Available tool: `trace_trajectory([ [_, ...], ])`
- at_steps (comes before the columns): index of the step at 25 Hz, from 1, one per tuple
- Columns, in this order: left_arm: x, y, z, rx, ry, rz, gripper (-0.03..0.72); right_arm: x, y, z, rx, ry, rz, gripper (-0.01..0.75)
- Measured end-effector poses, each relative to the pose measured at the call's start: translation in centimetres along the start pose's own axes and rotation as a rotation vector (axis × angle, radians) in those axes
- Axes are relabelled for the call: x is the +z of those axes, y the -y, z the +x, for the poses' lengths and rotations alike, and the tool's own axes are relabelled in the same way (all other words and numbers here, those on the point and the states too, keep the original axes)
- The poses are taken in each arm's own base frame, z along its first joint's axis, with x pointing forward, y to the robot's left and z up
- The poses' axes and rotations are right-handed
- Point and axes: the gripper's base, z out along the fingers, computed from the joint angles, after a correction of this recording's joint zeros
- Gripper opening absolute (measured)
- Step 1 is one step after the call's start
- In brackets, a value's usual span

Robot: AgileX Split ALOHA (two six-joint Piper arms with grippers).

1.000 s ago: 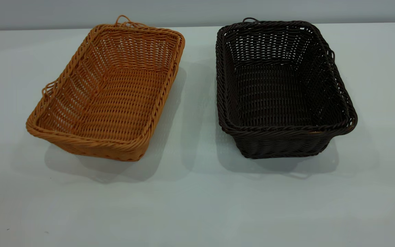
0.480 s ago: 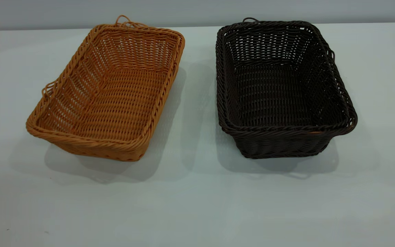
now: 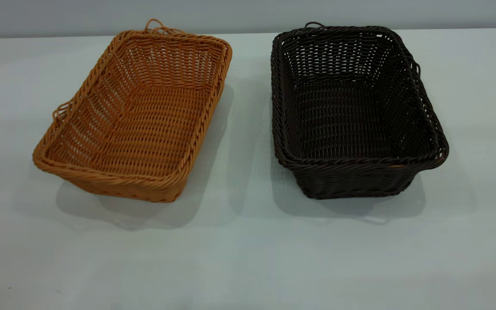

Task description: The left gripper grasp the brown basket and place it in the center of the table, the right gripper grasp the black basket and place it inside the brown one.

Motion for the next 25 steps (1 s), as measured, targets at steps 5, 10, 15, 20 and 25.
trace_trajectory([
  [5, 3.7, 0.7, -4.2, 0.082, -0.049, 0.008, 0.582, 4.0, -0.3, -3.2, 0.079, -0.063, -0.168, 0.604],
  [10, 7.1, 1.3, -7.4, 0.116, -0.056, 0.018, 0.580, 8.9, -0.6, -4.9, 0.237, -0.176, -0.314, 0.603],
  [15, 10.1, 1.8, -9.7, 0.110, -0.050, 0.033, 0.580, 13.5, -2.9, -5.1, 0.313, -0.290, -0.402, 0.596],
  [20, 12.0, 2.2, -10.8, 0.095, -0.080, 0.045, 0.580, 18.1, -5.2, -6.3, 0.354, -0.402, -0.418, 0.594],
  [25, 13.0, 2.3, -11.1, 0.096, -0.093, 0.045, 0.580, 23.2, -6.1, -7.7, 0.670, -0.448, -0.422, 0.594],
])
